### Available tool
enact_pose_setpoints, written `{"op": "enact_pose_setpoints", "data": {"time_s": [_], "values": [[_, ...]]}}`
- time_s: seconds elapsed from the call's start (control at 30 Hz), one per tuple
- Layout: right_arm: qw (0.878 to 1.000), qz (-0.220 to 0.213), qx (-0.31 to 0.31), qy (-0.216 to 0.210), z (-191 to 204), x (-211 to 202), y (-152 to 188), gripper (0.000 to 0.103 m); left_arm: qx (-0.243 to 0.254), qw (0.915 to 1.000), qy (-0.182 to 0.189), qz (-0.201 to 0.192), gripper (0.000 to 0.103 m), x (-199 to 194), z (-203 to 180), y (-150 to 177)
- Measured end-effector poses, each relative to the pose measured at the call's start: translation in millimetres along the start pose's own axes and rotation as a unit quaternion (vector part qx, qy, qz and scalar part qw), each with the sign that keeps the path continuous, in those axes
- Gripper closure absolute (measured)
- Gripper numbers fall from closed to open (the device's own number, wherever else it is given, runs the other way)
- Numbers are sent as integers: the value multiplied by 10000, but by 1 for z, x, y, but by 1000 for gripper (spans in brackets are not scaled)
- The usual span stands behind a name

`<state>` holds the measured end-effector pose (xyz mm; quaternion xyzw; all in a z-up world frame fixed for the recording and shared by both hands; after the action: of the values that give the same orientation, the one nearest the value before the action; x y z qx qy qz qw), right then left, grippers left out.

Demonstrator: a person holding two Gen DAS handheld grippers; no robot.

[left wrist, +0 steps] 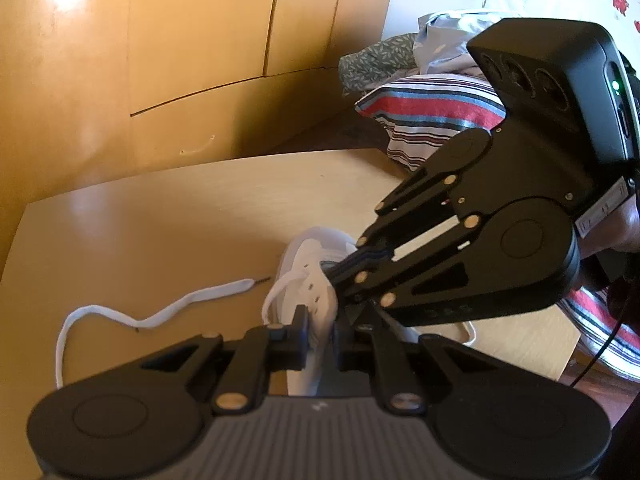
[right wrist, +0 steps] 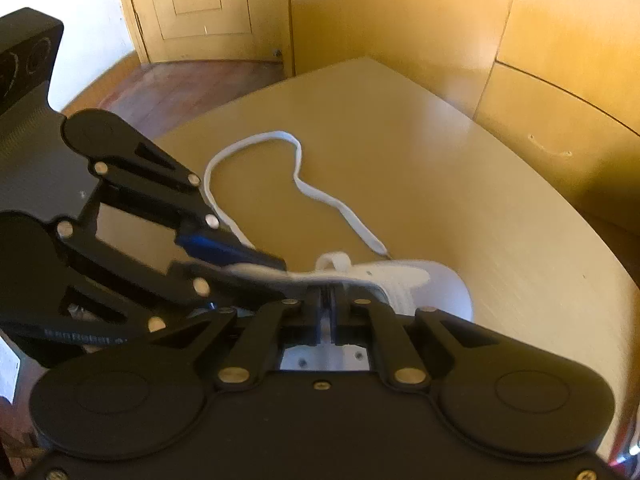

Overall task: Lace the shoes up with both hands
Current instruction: 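Lower the right tool back onto the eyelets beside the left tool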

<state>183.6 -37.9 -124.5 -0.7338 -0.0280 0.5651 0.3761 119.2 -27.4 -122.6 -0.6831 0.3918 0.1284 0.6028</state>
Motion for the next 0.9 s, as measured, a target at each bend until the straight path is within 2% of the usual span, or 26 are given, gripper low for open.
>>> {"op": "enact_pose_setpoints", "data": {"time_s": [0.13,0.2,0.33,0.4,0.57,0.77,0.9], "values": [[9994,-107,251,-224,-4,2,3,99,47,10000,9,3,91,0,-1,1],[9995,-137,231,-193,-5,2,2,99,19,10000,12,1,91,0,0,0],[9992,-151,282,-225,-7,1,1,99,-140,9999,33,-31,91,0,0,0],[9992,-166,279,-216,-7,0,1,99,-372,9992,111,-38,90,-1,4,0],[9992,-197,254,-225,-3,2,0,99,-897,9958,171,-12,73,1,13,3],[9993,-190,258,-197,-2,-1,4,99,-880,9961,116,-15,72,-1,11,2],[9989,-372,247,-150,-3,-15,5,99,-586,9981,166,-71,73,-8,0,-5]]}}
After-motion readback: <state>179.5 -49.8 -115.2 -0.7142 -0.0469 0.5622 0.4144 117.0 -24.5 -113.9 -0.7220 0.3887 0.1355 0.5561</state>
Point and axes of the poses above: each gripper's, at about its wrist camera, not at the fingertips, and x roughly the way its jaws point, z to its left, y to its underside, the point moved 9 cm from there along x, roughly the way its jaws point, and after that the axes turned 7 degrees about -x, right-handed, at the moved point
